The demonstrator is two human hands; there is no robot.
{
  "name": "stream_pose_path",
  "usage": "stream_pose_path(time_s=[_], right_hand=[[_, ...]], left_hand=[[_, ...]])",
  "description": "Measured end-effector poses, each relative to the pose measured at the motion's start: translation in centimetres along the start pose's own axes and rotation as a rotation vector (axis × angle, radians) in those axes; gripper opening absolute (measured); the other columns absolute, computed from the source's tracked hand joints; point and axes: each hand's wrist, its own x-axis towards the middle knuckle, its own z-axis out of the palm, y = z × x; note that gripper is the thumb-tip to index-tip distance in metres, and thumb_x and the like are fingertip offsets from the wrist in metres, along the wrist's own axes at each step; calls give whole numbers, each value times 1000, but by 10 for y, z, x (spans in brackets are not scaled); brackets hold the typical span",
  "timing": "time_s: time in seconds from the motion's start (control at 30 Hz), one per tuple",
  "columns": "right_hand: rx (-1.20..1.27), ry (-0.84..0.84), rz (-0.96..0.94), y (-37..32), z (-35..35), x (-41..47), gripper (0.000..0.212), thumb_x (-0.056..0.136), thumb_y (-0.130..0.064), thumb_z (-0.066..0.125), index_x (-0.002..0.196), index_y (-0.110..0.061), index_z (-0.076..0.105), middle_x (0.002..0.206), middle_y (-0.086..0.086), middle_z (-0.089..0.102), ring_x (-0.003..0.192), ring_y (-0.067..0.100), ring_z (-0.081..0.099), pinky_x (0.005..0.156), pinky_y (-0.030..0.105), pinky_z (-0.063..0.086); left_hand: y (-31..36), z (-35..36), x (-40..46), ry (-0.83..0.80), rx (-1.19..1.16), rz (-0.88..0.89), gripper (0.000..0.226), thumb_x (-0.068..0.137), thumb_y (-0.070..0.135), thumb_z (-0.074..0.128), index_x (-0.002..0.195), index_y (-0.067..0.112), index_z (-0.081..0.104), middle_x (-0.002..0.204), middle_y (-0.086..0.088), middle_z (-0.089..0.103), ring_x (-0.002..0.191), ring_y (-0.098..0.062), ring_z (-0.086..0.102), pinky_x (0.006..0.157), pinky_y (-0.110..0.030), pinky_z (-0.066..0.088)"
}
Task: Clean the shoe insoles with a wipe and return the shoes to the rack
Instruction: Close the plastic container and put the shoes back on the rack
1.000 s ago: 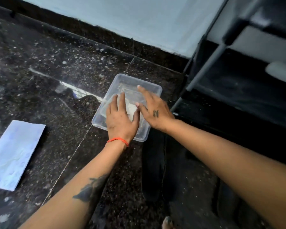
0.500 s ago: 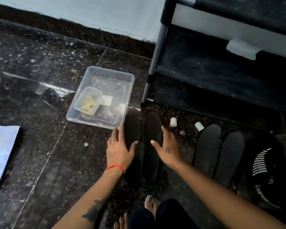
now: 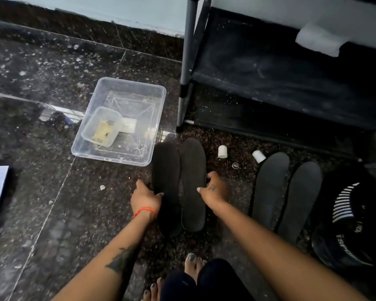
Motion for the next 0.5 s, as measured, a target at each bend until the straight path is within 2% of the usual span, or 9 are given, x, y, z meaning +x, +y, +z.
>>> stream_pose_path(time_s=[0.1, 0.17, 0.2, 0.27, 0.33, 0.4, 0.5], right_hand=[[246, -75, 43, 2, -14, 2, 16, 81, -8, 68, 91, -14, 57, 73, 0, 55, 74, 20, 55, 73, 39, 52], [415, -151, 91, -2, -32, -2, 16, 85, -3, 63, 92, -14, 56, 74, 1, 55, 71, 16, 56, 62, 36, 52], [481, -198, 109, -5, -42, -6, 17, 86, -1, 61, 98, -13, 55, 79, 3, 57, 73, 16, 57, 58, 32, 52], [547, -283, 136, -9, -62, -11, 25, 88, -2, 59, 112, -9, 54, 90, 6, 61, 78, 17, 60, 56, 28, 52], [562, -337, 147, -15, -81, -19, 37, 89, -4, 60, 124, -7, 50, 93, 5, 63, 75, 16, 63, 55, 27, 53], [568, -367, 134, -21, -98, -28, 42, 88, -5, 60, 129, -5, 48, 91, 3, 64, 73, 15, 64, 52, 26, 52], [600, -372, 80, -32, -127, -52, 38, 89, -5, 59, 126, -6, 50, 86, 1, 65, 69, 11, 64, 48, 22, 50]], left_hand=[[1, -5, 0, -167, -317, -56, 17, 80, 6, 71, 88, 15, 59, 78, -13, 65, 70, -23, 58, 66, -38, 54], [4, -11, -6, -274, -477, -65, 24, 84, -3, 65, 78, 17, 54, 64, -4, 56, 58, -18, 54, 45, -28, 50], [8, -15, -10, -310, -533, -65, 25, 86, -5, 62, 78, 17, 52, 64, -2, 56, 55, -16, 55, 40, -25, 48], [16, -26, -20, -376, -624, -62, 24, 89, -7, 57, 82, 15, 50, 76, -4, 60, 57, -15, 58, 39, -24, 50], [25, -39, -31, -429, -695, -50, 23, 90, -7, 55, 87, 14, 50, 83, -4, 62, 55, -13, 61, 38, -24, 50], [33, -53, -39, -471, -725, -24, 23, 89, -8, 55, 96, 14, 51, 83, 0, 64, 47, -6, 59, 38, -21, 48], [48, -79, -59, -540, -717, 54, 34, 88, -6, 57, 113, 17, 52, 73, 7, 69, 42, -4, 54, 42, -19, 47]])
